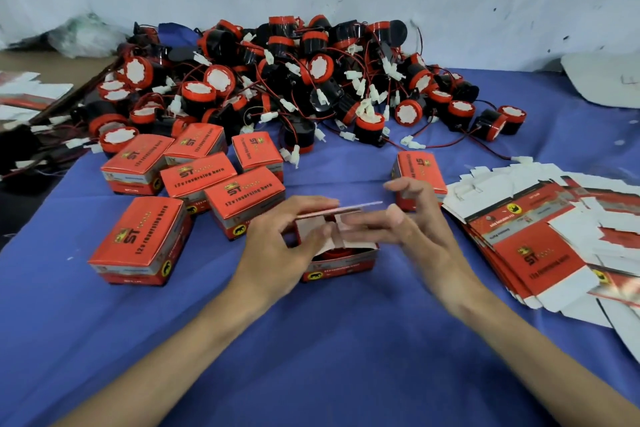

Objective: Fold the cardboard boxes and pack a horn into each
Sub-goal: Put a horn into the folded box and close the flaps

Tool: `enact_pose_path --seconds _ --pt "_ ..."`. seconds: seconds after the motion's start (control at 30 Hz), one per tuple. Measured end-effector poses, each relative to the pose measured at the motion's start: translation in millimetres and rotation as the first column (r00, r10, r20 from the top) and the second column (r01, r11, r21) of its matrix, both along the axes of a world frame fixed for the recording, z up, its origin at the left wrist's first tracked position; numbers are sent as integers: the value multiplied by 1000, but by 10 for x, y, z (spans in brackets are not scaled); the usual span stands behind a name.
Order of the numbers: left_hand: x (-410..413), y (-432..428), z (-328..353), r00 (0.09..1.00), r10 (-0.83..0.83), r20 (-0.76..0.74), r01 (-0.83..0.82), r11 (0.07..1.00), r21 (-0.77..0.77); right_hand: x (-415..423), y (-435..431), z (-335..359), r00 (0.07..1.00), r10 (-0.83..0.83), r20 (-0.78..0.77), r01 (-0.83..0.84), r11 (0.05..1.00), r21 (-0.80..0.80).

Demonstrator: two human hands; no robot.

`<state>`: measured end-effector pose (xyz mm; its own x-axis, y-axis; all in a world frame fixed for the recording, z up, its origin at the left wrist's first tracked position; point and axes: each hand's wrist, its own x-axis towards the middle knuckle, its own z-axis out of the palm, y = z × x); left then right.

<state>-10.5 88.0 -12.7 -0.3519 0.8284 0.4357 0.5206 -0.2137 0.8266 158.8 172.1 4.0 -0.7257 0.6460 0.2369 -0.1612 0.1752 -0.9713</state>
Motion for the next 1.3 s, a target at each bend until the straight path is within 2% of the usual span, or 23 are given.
enact_pose_path --seconds 0.03,0.13,0.3,0.43,0.5,0.6,0.67,0.7,0.73,0.83,0.9,1.03,1.17,1.23,1.27,1.3 --pt "-17 -15 -4 997 13 -76 -10 999 40 0 30 0 999 -35 11 35 999 -37" --pt "-19 -32 0 977 4 -213 17 995 95 -31 45 -32 990 -97 102 83 987 134" --pt "-13 -119 6 960 -80 -267 87 996 14 -65 12 -67 982 -178 57 167 972 165" --pt "-26 -90 -14 953 -39 -302 66 995 78 -86 -37 -126 946 -323 30 290 882 372" --pt "-45 -74 -28 947 -58 -315 91 992 90 -83 -39 -162 916 -400 -34 353 763 541" --pt "-75 -86 -70 911 -59 -408 120 985 126 -52 -55 -202 854 -508 -116 339 373 864" --pt "-93 -86 -85 863 -46 -503 133 981 138 0 -58 -210 804 -587 -97 249 184 951" --pt "-102 -87 -87 839 -40 -543 140 980 144 34 -52 -204 779 -624 -69 198 140 970" --pt "-114 -89 -86 817 -36 -575 148 978 150 66 -42 -193 774 -632 -32 155 140 978" --pt "-155 -109 -64 725 -27 -689 180 972 151 117 -21 -189 863 -499 74 38 211 977" --pt "-165 -117 -65 654 -18 -756 183 974 135 100 3 -220 902 -425 74 17 207 978" --pt "-110 -121 -105 630 15 -777 150 979 140 76 38 -274 917 -394 59 30 216 976" --pt "-56 -94 -136 548 57 -834 93 987 129 154 77 -213 923 -326 204 -77 361 929" --pt "-49 -83 -117 511 129 -850 11 988 157 211 151 -108 867 -459 194 -32 337 941" --pt "-72 -78 -104 495 190 -848 -64 981 183 257 234 -53 775 -610 164 22 285 958" --pt "-111 -74 -95 481 252 -840 -157 967 201 319 326 -2 609 -772 183 36 258 965"
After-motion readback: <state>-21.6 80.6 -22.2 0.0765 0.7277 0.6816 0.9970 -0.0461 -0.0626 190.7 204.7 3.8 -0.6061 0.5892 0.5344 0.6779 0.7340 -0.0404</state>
